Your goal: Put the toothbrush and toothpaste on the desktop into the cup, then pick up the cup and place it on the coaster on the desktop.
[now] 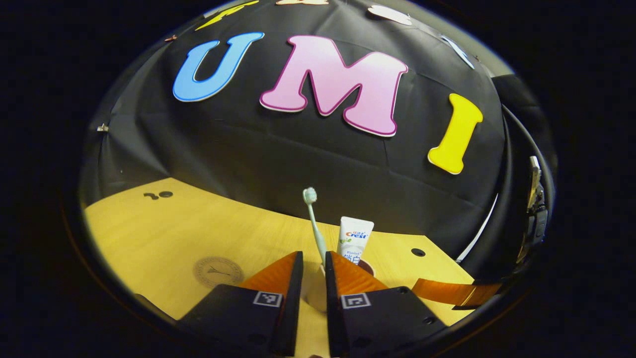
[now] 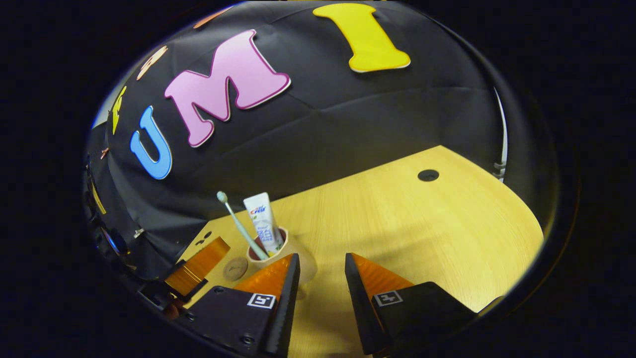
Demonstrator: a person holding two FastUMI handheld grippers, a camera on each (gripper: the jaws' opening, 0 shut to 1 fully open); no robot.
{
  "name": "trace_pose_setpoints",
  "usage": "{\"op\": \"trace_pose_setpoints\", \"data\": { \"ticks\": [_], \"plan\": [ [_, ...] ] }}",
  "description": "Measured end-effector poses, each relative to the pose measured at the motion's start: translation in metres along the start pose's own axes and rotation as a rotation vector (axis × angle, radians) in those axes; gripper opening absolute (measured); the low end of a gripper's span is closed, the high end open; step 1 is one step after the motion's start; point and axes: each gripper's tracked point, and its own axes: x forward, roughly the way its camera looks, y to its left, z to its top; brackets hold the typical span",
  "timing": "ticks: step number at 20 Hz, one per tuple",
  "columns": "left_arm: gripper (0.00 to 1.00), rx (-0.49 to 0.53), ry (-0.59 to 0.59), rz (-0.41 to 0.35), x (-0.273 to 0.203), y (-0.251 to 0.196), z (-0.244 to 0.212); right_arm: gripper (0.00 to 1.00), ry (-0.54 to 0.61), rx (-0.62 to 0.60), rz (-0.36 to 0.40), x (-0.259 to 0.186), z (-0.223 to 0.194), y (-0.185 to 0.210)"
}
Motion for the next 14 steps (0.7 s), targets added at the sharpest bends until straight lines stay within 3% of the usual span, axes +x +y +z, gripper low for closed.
{"op": "trace_pose_setpoints", "data": {
  "ticks": [2,3,4,5,6,7,8,9,10,14],
  "plan": [
    [0.41,0.041,-0.006,0.008,-0.025,0.013,0.009,0.57,0.067,-0.020,0.031,-0.007,-0.003,0.015],
    [0.45,0.066,-0.010,0.016,-0.039,0.021,0.015,0.47,0.112,-0.029,0.033,-0.010,-0.006,0.022],
    [0.54,0.087,-0.011,0.024,-0.054,0.029,0.019,0.47,0.171,-0.033,0.038,-0.012,-0.011,0.027],
    [0.67,0.102,-0.009,0.030,-0.069,0.036,0.022,0.58,0.237,-0.038,0.036,-0.012,-0.017,0.032],
    [0.73,0.113,-0.001,0.033,-0.085,0.043,0.023,0.58,0.293,-0.040,0.026,-0.013,-0.022,0.035],
    [0.68,0.122,0.010,0.040,-0.100,0.051,0.023,0.61,0.344,-0.049,0.006,-0.014,-0.026,0.037],
    [0.70,0.127,0.020,0.048,-0.114,0.060,0.023,0.61,0.380,-0.066,-0.018,-0.014,-0.029,0.036],
    [0.71,0.127,0.034,0.055,-0.128,0.066,0.021,0.71,0.418,-0.091,-0.037,-0.014,-0.032,0.036],
    [0.72,0.125,0.047,0.061,-0.143,0.072,0.018,0.61,0.454,-0.118,-0.050,-0.012,-0.034,0.038],
    [0.73,0.084,0.100,0.112,-0.187,0.106,0.008,0.62,0.597,-0.181,-0.102,-0.005,-0.045,0.045]
  ]
}}
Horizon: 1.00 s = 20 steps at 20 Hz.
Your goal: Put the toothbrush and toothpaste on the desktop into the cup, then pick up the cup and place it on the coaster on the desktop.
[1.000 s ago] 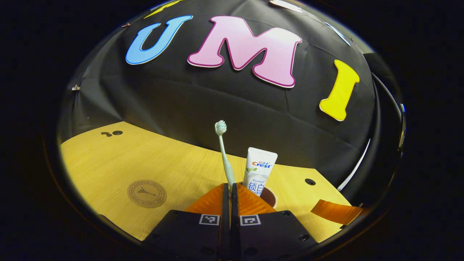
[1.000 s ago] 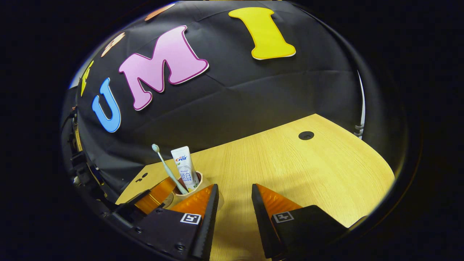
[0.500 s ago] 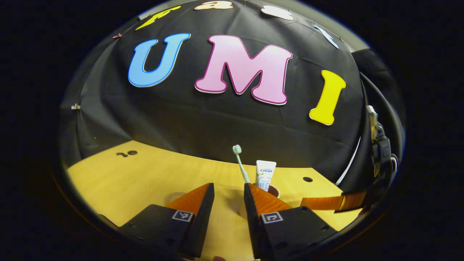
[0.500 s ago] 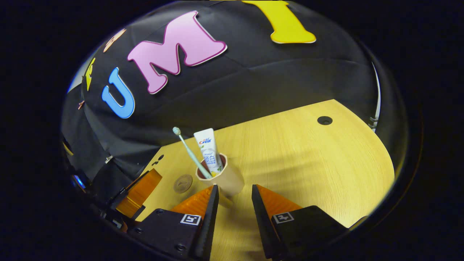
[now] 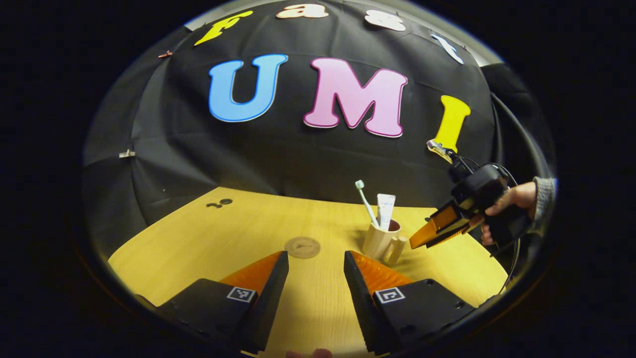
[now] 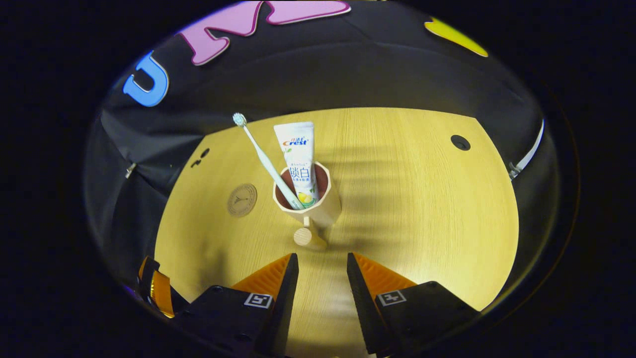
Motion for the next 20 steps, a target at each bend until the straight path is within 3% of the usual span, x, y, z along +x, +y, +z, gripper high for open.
{"op": "trace_pose_setpoints", "data": {
  "ticks": [3,4,5,8,9,10,11,14,15,16,19,20],
  "plan": [
    [0.72,-0.061,0.021,0.033,-0.025,0.023,-0.012,0.61,0.043,-0.050,-0.032,0.010,0.008,0.010],
    [0.73,-0.072,0.028,0.043,-0.031,0.030,-0.016,0.51,0.051,-0.074,-0.051,0.014,0.009,0.012],
    [0.73,-0.079,0.032,0.053,-0.036,0.038,-0.020,0.61,0.060,-0.097,-0.073,0.019,0.011,0.012],
    [0.72,-0.087,0.044,0.065,-0.051,0.056,-0.031,0.61,0.077,-0.126,-0.131,0.036,0.015,0.011],
    [0.72,-0.087,0.046,0.068,-0.056,0.061,-0.033,0.51,0.089,-0.126,-0.139,0.040,0.015,0.011],
    [0.72,-0.086,0.047,0.072,-0.060,0.066,-0.034,0.52,0.099,-0.120,-0.149,0.043,0.015,0.011],
    [0.72,-0.088,0.048,0.076,-0.063,0.070,-0.036,0.61,0.108,-0.112,-0.154,0.047,0.014,0.011],
    [0.72,-0.098,0.056,0.086,-0.066,0.078,-0.041,0.61,0.136,-0.111,-0.172,0.055,0.015,0.012],
    [0.72,-0.102,0.058,0.090,-0.065,0.080,-0.042,0.52,0.145,-0.125,-0.183,0.057,0.015,0.012],
    [0.72,-0.106,0.059,0.090,-0.065,0.082,-0.042,0.61,0.153,-0.141,-0.192,0.058,0.016,0.012],
    [0.72,-0.113,0.061,0.096,-0.062,0.084,-0.044,0.65,0.167,-0.167,-0.218,0.061,0.018,0.012],
    [0.72,-0.116,0.061,0.097,-0.061,0.084,-0.044,0.55,0.166,-0.169,-0.234,0.061,0.020,0.009]
  ]
}}
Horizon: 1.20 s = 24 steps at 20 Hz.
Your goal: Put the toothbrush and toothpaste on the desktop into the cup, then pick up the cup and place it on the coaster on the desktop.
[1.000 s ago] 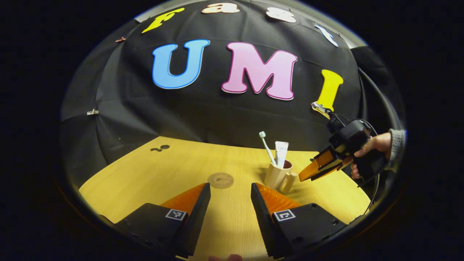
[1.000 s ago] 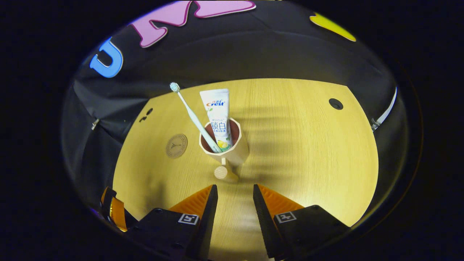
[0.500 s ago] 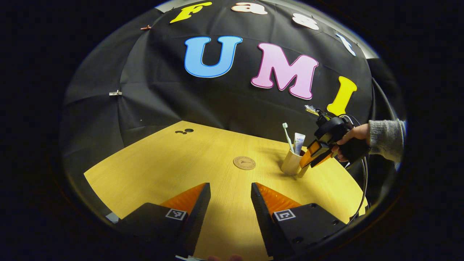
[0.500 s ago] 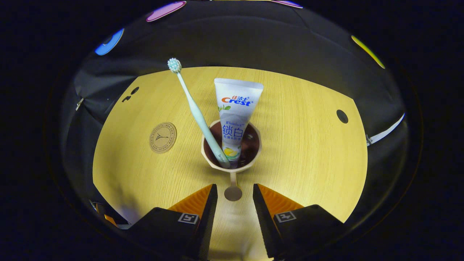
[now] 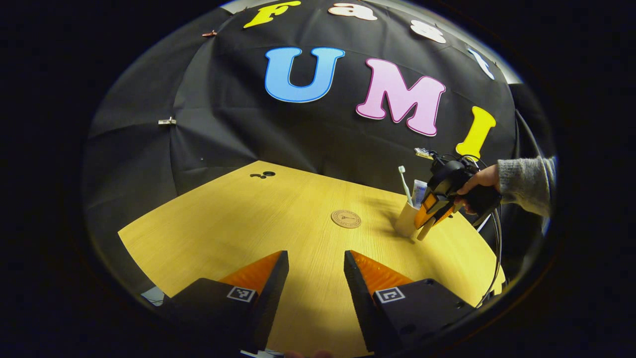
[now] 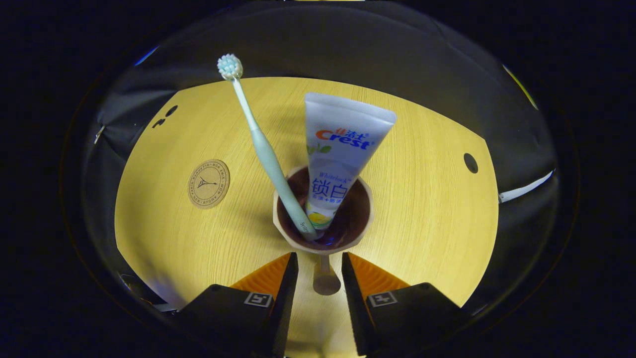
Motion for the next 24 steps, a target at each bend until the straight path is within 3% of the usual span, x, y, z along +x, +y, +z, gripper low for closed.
{"op": "trace_pose_setpoints", "data": {
  "ticks": [2,3,4,5,9,12,24],
  "plan": [
    [0.72,-0.003,0.001,0.002,0.001,0.001,-0.001,0.24,0.006,0.004,0.006,0.006,0.000,-0.002],
    [0.72,-0.005,0.001,0.003,0.002,0.002,-0.001,0.26,0.002,-0.004,0.014,-0.001,0.000,-0.001],
    [0.73,-0.009,0.001,0.004,0.003,0.002,-0.001,0.20,-0.006,-0.016,0.019,0.002,0.001,-0.001],
    [0.73,-0.012,0.001,0.005,0.003,0.003,0.000,0.23,-0.019,-0.026,0.023,0.004,0.001,-0.002],
    [0.72,-0.014,0.001,0.007,0.006,0.004,0.000,0.16,-0.060,-0.021,0.032,-0.002,0.007,-0.003],
    [0.72,-0.011,0.007,0.009,0.007,0.005,-0.004,0.16,-0.044,-0.024,0.039,-0.001,0.005,-0.003],
    [0.72,-0.007,0.012,0.018,0.008,0.008,-0.007,0.13,-0.176,-0.039,0.076,-0.005,0.009,-0.001]
  ]
}}
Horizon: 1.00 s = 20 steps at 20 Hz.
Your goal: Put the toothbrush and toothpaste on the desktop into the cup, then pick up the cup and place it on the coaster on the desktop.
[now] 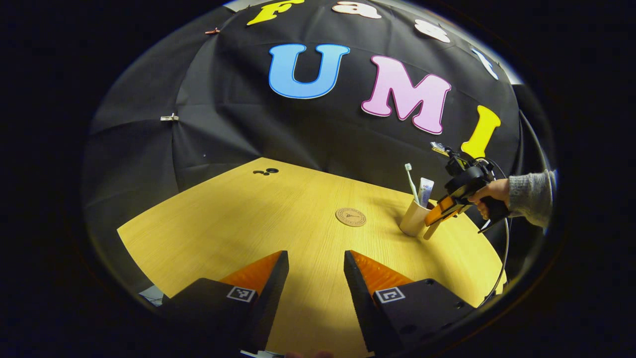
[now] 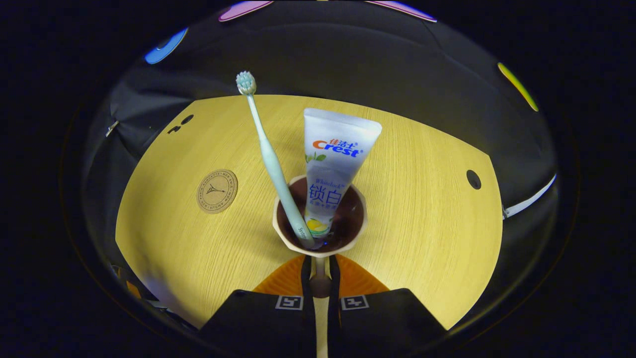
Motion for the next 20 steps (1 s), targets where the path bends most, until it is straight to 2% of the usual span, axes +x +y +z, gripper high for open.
{"op": "trace_pose_setpoints", "data": {
  "ticks": [4,8,12,18,20],
  "plan": [
    [0.72,0.001,0.001,0.000,0.002,0.001,0.000,0.12,-0.050,0.004,0.010,-0.010,0.010,0.004],
    [0.72,-0.001,0.000,-0.003,-0.002,0.001,0.002,0.12,-0.084,-0.011,0.053,-0.022,0.028,0.031],
    [0.73,-0.004,-0.008,0.001,-0.010,0.009,0.007,0.13,-0.102,-0.044,0.100,-0.025,0.047,0.073],
    [0.72,-0.038,-0.022,0.051,-0.024,0.038,0.010,0.12,-0.088,-0.120,0.157,-0.009,0.067,0.153],
    [0.72,-0.051,-0.024,0.069,-0.026,0.045,0.009,0.12,-0.074,-0.136,0.164,0.004,0.069,0.164]
  ]
}}
